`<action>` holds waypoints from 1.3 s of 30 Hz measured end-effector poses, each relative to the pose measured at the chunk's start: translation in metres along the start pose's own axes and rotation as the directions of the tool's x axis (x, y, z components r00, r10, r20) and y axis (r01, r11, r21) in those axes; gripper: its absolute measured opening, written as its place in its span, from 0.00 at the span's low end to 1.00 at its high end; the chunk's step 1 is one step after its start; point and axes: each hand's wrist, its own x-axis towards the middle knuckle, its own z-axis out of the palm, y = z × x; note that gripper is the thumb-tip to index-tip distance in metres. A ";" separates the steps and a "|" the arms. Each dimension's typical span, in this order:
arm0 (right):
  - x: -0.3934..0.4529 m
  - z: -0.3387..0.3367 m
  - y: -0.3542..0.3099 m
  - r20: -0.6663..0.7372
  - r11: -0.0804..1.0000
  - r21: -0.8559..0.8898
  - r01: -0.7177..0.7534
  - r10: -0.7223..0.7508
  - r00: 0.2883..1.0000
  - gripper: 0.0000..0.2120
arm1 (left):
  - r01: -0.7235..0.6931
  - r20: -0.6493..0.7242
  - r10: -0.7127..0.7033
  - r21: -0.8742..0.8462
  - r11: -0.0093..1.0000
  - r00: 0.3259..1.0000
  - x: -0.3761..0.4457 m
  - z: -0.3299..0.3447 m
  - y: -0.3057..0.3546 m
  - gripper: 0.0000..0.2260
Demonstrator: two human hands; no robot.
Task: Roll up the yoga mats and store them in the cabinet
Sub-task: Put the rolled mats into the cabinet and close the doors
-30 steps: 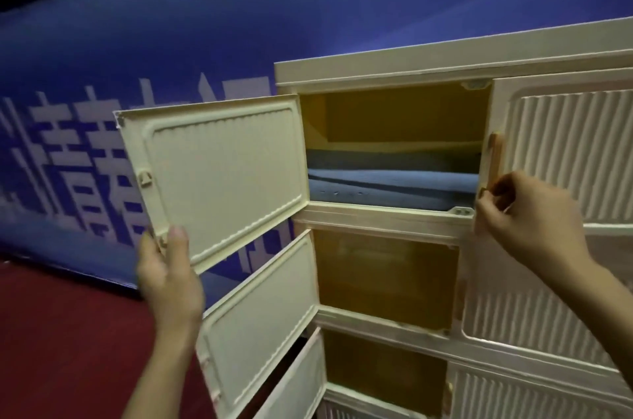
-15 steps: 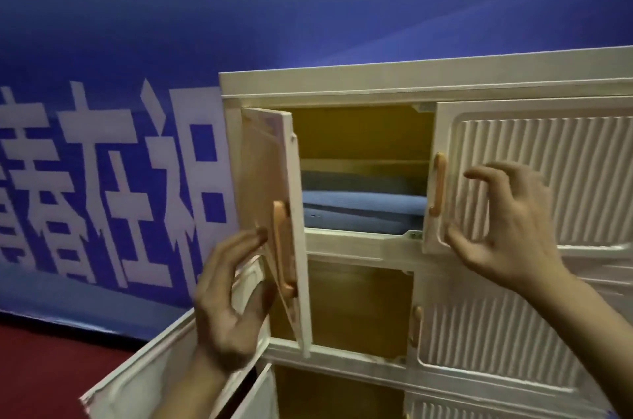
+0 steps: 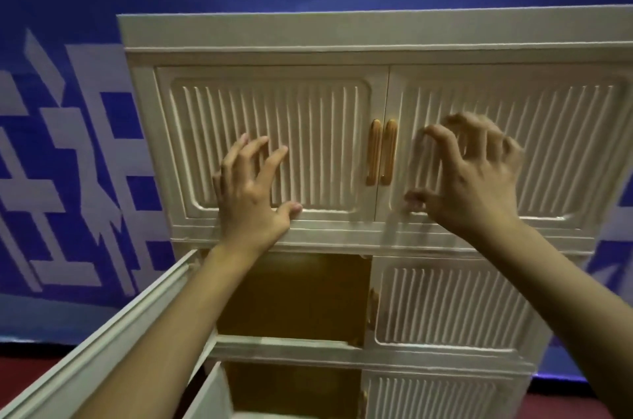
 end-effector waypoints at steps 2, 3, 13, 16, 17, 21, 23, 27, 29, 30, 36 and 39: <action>-0.003 0.002 -0.004 0.023 1.000 0.005 -0.016 0.016 1.000 0.50 | 0.040 0.019 -0.041 0.019 0.999 0.999 0.003 -0.001 0.007 0.39; -0.006 0.001 -0.006 0.049 1.000 0.007 -0.021 0.020 0.999 0.50 | 0.069 0.021 -0.069 0.018 0.997 0.997 0.003 -0.003 0.011 0.38; -0.212 -0.011 -0.003 0.230 0.936 0.214 -0.280 0.230 0.946 0.26 | 0.858 0.828 -0.338 -0.289 0.425 0.447 -0.153 0.070 0.124 0.35; -0.299 -0.006 -0.005 0.435 0.854 0.221 -0.471 0.346 0.831 0.20 | 0.856 0.877 -0.298 -0.207 0.473 0.377 -0.164 0.086 0.144 0.33; -0.326 -0.004 -0.008 0.510 0.816 0.209 -0.539 0.380 0.772 0.19 | 0.866 0.856 -0.334 -0.224 0.448 0.395 -0.166 0.084 0.152 0.28; -0.418 0.006 -0.024 0.749 0.645 0.194 -0.740 0.389 0.536 0.19 | 0.845 0.779 -0.386 -0.327 0.424 0.495 -0.201 0.064 0.175 0.21; -0.456 0.013 -0.042 0.813 0.597 0.180 -0.782 0.358 0.460 0.18 | 0.807 0.775 -0.300 -0.416 0.419 0.555 -0.228 0.042 0.186 0.11; -0.539 0.014 -0.080 0.922 0.513 0.071 -0.856 0.293 0.252 0.19 | 0.706 0.754 -0.137 -0.513 0.487 0.643 -0.270 0.009 0.217 0.06; -0.584 0.008 -0.090 0.950 0.510 -0.003 -0.860 0.270 0.156 0.22 | 0.672 0.724 -0.095 -0.571 0.471 0.683 -0.283 0.002 0.237 0.06; -0.600 0.004 -0.093 0.965 0.541 -0.049 -0.840 0.243 0.100 0.26 | 0.666 0.715 -0.079 -0.598 0.445 0.695 -0.289 0.001 0.248 0.08; -0.609 0.005 -0.083 0.928 0.472 0.013 -0.882 0.324 0.187 0.26 | 0.463 0.640 0.207 -0.708 0.533 0.740 -0.314 -0.004 0.297 0.16; -0.597 0.001 -0.073 0.896 0.456 0.014 -0.890 0.389 0.214 0.25 | 0.281 0.597 0.460 -0.760 0.586 0.657 -0.323 -0.001 0.306 0.14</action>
